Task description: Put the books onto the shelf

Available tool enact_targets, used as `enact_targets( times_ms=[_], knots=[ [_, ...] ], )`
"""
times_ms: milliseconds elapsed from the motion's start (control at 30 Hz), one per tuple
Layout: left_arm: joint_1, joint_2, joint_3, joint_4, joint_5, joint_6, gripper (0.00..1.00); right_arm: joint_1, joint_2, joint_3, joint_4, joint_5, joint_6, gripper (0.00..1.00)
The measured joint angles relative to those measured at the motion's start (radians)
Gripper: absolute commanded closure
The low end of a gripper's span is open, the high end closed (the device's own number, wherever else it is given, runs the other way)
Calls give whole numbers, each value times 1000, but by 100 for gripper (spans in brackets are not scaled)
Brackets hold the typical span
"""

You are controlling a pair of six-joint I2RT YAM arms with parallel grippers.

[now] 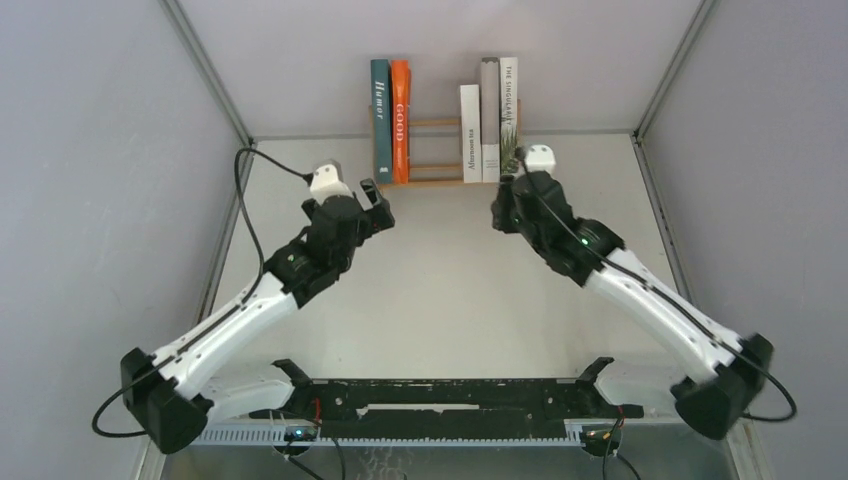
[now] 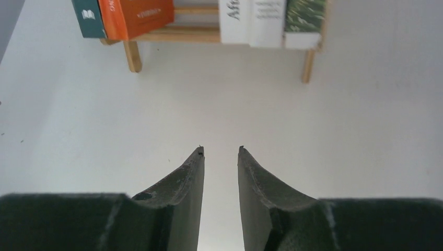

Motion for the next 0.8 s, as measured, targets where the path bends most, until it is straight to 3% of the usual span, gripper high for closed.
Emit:
enact_targets(
  times_ms=[167,333,533,733,800],
  knots=[
    [-141,-148,-87,-67,-172,-54,0,-8,-270,-163,-44,33,44,50],
    [-230,-244,-161,-124,-301,-70,0,-8,-407,-253,-46,95,71,44],
    [-246,-354,-274,-143,-354,-49,0,-13,-421,-286,-47,174,83,42],
    [-246,-460,-378,-86,-373,46,0,-19,-391,-287,-50,273,97,48],
    [-246,-476,-408,-45,-379,81,0,-21,-386,-296,-50,303,102,44]
  ],
)
